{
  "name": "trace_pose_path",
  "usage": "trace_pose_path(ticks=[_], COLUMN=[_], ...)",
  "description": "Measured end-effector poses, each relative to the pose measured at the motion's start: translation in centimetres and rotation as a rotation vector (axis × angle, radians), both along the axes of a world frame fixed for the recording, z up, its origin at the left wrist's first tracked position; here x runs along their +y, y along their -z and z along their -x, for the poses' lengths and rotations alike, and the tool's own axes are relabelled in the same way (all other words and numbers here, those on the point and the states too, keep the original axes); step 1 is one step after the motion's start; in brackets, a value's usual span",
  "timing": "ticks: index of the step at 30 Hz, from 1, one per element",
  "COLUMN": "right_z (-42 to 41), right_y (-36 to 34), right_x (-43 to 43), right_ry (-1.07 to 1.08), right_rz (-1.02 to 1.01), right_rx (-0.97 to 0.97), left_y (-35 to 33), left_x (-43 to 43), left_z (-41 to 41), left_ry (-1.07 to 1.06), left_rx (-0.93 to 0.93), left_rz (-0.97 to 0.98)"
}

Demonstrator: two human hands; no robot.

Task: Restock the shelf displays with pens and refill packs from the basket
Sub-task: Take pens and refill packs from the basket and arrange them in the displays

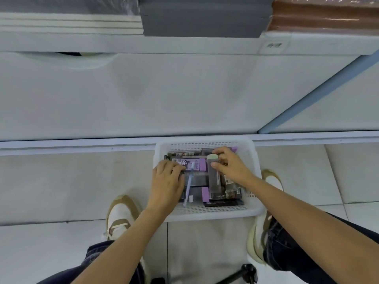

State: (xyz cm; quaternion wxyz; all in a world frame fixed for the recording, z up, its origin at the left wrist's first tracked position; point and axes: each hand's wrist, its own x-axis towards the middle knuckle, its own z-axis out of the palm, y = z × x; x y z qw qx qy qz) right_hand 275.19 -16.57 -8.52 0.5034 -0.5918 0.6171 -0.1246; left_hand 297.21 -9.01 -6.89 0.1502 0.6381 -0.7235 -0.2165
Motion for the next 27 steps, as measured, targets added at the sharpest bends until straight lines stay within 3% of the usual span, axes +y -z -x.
trace_pose_path(ticks=[1, 4, 6, 11, 14, 17, 23, 27], right_z=[0.1, -0.2, -0.7, -0.5, -0.1, -1.8, -3.8, -4.7], right_y=[-0.6, -1.8, -2.1, -0.9, 0.9, 2.7, 4.0, 3.8], right_x=[-0.1, 0.2, 0.5, 0.3, 0.8, 1.7, 1.4, 1.0], right_ry=[0.028, 0.03, -0.016, 0.067, -0.191, -0.34, -0.247, -0.215], right_rz=[-0.033, -0.142, -0.153, 0.096, 0.088, 0.06, 0.204, 0.171], right_rx=[-0.07, -0.294, -0.358, -0.005, 0.197, 0.259, 0.386, 0.396], left_y=[-0.4, -1.8, -2.0, -1.8, -1.6, -1.3, -0.6, -0.2], left_x=[-0.3, -1.4, -1.6, -1.8, -2.0, -2.2, -1.7, -1.8], left_z=[0.8, 3.2, 4.1, 2.6, 0.9, -1.0, -2.6, -2.6], left_ry=[-0.031, -0.185, -0.233, -0.408, -0.519, -0.569, -0.52, -0.504], left_rx=[0.153, 0.662, 0.865, 0.787, 0.783, 0.769, 0.798, 0.839], left_rz=[-0.103, -0.655, -0.77, -0.643, -0.536, -0.424, -0.419, -0.429])
